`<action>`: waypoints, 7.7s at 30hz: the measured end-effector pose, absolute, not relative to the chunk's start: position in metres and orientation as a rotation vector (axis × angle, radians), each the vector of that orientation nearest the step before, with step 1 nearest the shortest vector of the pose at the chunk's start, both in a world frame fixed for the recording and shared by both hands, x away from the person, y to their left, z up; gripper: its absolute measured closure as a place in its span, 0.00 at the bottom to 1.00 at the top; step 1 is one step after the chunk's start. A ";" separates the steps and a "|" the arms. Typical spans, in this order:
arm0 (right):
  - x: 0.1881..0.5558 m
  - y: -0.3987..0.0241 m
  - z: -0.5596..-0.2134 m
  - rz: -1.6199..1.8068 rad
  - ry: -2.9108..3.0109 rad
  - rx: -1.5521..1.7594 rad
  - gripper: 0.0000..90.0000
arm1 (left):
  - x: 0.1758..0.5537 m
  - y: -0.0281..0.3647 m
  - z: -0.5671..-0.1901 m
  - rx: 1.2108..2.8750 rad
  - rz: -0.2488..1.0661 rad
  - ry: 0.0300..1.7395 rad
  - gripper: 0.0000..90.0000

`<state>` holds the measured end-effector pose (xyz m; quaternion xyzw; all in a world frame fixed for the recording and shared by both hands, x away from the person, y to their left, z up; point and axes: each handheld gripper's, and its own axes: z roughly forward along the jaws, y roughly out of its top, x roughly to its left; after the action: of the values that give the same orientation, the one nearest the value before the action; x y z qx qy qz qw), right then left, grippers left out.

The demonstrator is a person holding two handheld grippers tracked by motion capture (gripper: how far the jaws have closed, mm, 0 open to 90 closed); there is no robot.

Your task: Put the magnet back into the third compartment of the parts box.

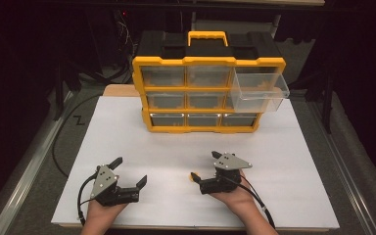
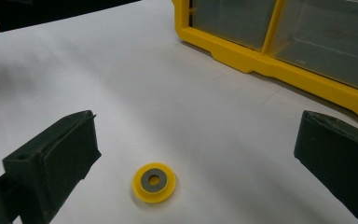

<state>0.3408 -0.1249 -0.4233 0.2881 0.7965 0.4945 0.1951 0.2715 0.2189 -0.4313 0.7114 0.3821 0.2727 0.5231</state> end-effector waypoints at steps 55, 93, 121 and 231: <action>0.343 -0.100 -0.438 1.259 2.519 0.800 0.31 | 0.271 0.223 -0.430 1.686 0.646 0.910 0.00; 0.341 -0.100 -0.441 1.084 2.543 0.797 0.65 | 0.270 0.222 -0.430 1.683 0.645 0.904 0.00; 0.344 -0.102 -0.441 1.109 2.567 0.787 0.72 | 0.270 0.220 -0.431 1.692 0.643 0.896 0.00; 0.357 -0.197 -0.392 0.696 2.823 0.825 0.72 | 0.275 0.222 -0.431 1.703 0.663 0.875 0.00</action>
<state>0.3572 -0.1969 -0.3922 0.2723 0.9325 0.2298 0.0595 0.2748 0.2217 -0.4311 0.7133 0.3664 0.2774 0.5292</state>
